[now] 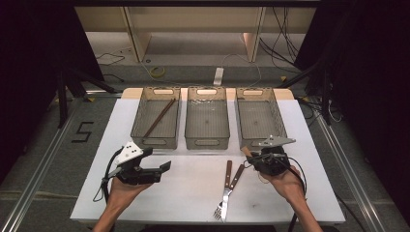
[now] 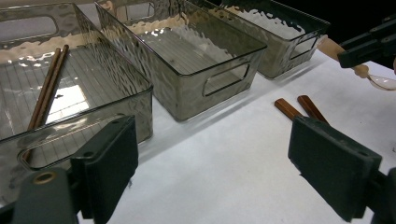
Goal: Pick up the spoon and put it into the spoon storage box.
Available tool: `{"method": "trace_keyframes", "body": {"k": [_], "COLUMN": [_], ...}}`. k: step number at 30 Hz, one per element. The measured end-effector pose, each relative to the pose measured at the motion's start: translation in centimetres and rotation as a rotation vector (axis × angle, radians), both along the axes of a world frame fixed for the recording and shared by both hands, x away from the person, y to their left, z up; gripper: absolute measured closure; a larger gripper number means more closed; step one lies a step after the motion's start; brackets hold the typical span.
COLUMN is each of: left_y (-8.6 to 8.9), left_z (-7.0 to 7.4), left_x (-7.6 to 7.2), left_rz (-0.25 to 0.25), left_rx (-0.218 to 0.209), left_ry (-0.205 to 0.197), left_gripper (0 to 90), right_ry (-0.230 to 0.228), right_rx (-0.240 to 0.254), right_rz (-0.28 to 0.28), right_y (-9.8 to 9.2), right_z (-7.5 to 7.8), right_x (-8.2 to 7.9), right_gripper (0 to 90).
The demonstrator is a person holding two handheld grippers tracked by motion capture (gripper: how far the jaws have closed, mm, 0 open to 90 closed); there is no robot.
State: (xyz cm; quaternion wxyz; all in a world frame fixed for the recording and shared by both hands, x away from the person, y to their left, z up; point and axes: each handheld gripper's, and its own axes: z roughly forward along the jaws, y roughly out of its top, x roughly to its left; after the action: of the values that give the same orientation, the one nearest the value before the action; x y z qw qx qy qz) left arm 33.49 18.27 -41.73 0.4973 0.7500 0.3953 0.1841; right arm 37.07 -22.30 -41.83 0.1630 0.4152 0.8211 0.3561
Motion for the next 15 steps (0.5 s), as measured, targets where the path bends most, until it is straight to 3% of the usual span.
{"method": "trace_keyframes", "body": {"k": [15], "left_y": [0.1], "left_z": [0.0], "left_x": [-0.1], "left_rz": [0.005], "left_rx": [-0.014], "left_ry": [-0.003], "left_gripper": [15.7], "right_ry": [-0.033], "right_rx": [0.020], "right_rz": [0.006], "right_y": [1.2], "right_z": [1.0], "right_x": [1.5], "right_gripper": [76.2]}}
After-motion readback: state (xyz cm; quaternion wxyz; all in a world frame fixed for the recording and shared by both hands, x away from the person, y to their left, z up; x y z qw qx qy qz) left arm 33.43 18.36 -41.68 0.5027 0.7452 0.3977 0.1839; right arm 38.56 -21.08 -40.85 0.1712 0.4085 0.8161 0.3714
